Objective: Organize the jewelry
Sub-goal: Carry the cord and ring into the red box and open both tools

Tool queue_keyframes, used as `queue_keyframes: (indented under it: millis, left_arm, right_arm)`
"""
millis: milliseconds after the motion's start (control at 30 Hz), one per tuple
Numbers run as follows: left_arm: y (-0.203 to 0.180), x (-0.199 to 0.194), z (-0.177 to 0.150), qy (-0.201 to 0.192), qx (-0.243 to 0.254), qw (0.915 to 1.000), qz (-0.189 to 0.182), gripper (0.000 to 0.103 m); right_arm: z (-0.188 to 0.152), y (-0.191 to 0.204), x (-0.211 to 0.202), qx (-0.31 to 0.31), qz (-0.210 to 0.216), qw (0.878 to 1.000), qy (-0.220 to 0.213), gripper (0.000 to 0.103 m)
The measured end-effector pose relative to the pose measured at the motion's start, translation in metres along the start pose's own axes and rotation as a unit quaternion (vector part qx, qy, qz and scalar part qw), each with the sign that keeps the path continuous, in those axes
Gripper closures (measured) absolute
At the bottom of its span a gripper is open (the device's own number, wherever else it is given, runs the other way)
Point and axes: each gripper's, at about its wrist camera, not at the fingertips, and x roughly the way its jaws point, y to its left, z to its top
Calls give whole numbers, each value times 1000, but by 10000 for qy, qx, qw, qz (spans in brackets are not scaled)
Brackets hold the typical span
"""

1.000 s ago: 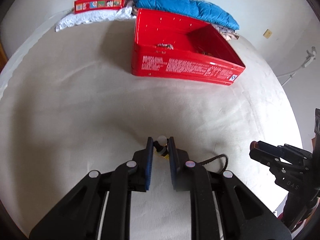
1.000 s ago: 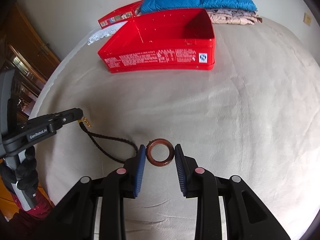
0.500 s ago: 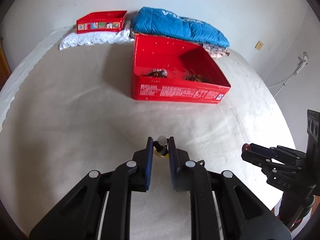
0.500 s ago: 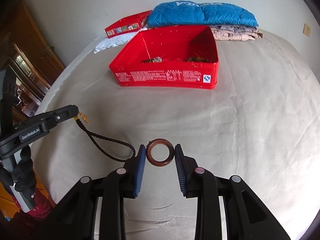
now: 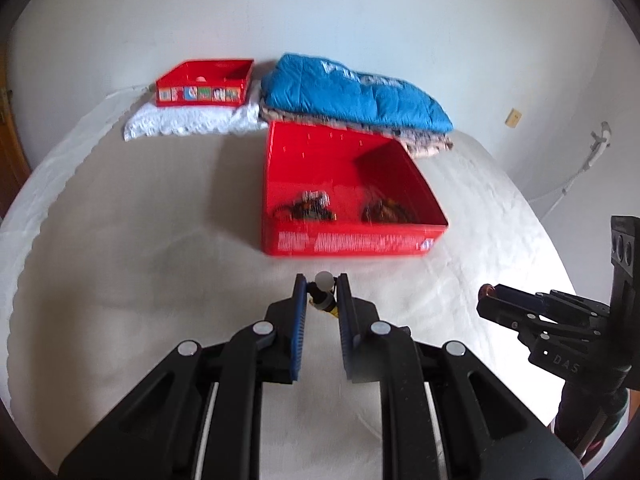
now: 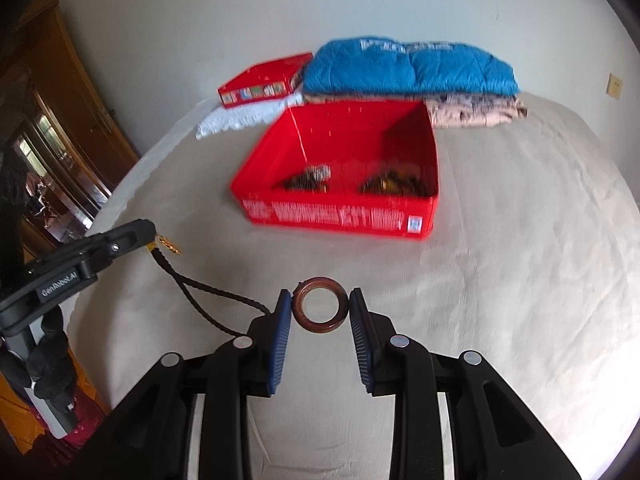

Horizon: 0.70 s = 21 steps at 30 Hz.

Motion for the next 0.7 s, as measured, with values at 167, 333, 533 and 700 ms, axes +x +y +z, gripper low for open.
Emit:
queue_keyframes:
  millis: [167, 333, 533, 700]
  left_arm:
    - [-7, -4, 33, -313, -36, 9995, 88, 90]
    - [-12, 2, 68, -555, -79, 9982, 224, 90]
    - [-14, 35, 101, -551, -95, 9977, 377, 90]
    - [-14, 86, 124, -350, -20, 9983, 464, 90]
  right_arm:
    - [33, -1, 1, 49, -8, 9999, -138, 73]
    - [67, -8, 11, 122, -89, 9996, -221, 73]
    - [101, -23, 40, 284, -158, 9993, -208, 73]
    - [125, -43, 81, 473, -203, 9987, -19, 73]
